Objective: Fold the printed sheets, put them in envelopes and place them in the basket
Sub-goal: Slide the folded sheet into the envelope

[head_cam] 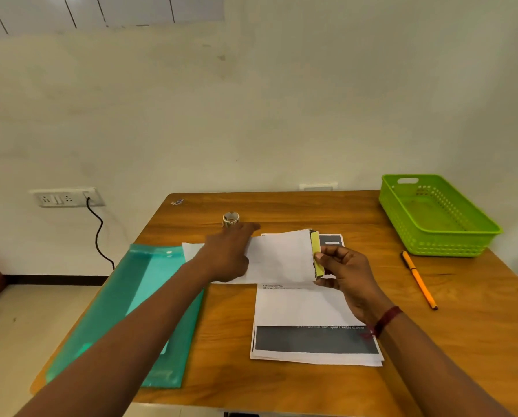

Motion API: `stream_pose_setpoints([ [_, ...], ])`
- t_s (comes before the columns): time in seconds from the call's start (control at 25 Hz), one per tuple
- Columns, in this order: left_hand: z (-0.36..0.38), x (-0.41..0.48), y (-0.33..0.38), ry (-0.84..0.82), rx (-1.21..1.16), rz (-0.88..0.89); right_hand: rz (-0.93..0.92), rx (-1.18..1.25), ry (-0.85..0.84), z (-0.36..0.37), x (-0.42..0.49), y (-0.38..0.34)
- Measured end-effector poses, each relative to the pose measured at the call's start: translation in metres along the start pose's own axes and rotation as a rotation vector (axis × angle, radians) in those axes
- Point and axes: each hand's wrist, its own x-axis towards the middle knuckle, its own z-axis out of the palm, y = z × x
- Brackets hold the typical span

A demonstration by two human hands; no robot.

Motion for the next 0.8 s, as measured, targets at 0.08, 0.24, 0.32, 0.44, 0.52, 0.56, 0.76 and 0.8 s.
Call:
stream_pose_setpoints([
  [0.08,0.02,-0.005,0.008,0.053,0.111,0.06,-0.045,-0.036,0.037,0.006,-0.004,-0.003],
  [0.24,0.049,-0.005,0.019,0.238,0.264,0.166,-0.153,-0.129,0.052,0.017,-0.014,-0.01],
  [0.32,0.055,-0.003,0.018,0.333,0.302,0.199,-0.223,-0.202,0.038,0.02,-0.021,-0.017],
  [0.44,0.058,-0.002,0.015,0.482,0.27,0.238,-0.329,-0.316,0.042,0.023,-0.027,-0.028],
  [0.52,0.057,-0.004,0.015,0.572,0.224,0.263,-0.371,-0.343,0.037,0.026,-0.031,-0.036],
  [0.56,0.056,-0.005,0.016,0.613,0.209,0.28,-0.371,-0.346,0.016,0.028,-0.033,-0.041],
  [0.76,0.05,-0.006,0.011,0.761,0.142,0.382,-0.395,-0.621,-0.127,0.039,-0.037,-0.062],
  [0.8,0.049,-0.006,0.009,0.769,0.136,0.388,-0.47,-0.725,-0.088,0.041,-0.036,-0.063],
])
